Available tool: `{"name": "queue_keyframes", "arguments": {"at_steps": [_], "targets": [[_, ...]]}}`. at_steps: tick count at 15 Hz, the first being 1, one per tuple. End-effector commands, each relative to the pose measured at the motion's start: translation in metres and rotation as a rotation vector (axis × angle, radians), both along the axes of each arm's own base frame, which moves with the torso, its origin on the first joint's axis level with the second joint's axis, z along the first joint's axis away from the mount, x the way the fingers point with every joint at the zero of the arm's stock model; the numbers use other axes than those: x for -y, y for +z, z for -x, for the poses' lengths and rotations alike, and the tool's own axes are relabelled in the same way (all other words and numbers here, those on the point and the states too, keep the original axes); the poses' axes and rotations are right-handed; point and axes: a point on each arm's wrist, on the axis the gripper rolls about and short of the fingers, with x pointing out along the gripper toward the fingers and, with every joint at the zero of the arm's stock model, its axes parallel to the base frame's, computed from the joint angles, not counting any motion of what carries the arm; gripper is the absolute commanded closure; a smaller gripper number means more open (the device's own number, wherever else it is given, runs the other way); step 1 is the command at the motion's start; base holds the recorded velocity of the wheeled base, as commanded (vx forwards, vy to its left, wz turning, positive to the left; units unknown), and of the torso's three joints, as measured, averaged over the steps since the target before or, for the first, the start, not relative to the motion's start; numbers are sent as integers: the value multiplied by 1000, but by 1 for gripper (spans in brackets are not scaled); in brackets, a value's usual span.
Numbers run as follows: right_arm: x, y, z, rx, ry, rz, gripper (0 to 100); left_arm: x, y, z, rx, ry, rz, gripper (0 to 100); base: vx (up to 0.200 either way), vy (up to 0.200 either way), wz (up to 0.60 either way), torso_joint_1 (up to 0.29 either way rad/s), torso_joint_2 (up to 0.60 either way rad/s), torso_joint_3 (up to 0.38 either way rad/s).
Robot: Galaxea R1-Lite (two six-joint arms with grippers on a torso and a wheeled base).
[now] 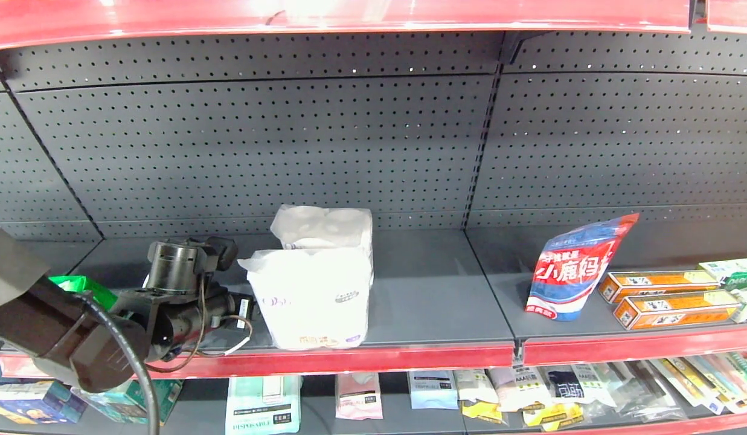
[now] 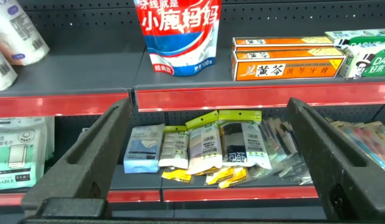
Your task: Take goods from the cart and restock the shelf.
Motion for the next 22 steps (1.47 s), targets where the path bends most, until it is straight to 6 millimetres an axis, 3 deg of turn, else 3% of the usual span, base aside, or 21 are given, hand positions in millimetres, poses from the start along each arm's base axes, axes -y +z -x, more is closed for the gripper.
{"name": "queue_keyframes", "arguments": {"at_steps": [1,9,12,16,18,19,22], "targets": [[0,0,0,-1,0,0,0,2,1,1,3,-5,0,0,0,0,0,0,0,0],[0,0,0,-1,0,0,0,1,4,4,11,1,-2,0,0,0,0,0,0,0],[0,0,0,-1,0,0,0,-17,22,17,52,38,5,0,0,0,0,0,0,0],[0,0,0,-1,0,0,0,-39,41,59,87,91,7,0,0,0,0,0,0,0],[0,0,0,-1,0,0,0,-51,61,83,97,120,5,0,0,0,0,0,0,0],[0,0,0,-1,0,0,0,-58,76,111,106,114,23,0,0,0,0,0,0,0],[0,0,0,-1,0,0,0,-75,84,179,150,129,85,0,0,0,0,0,0,0]]}}
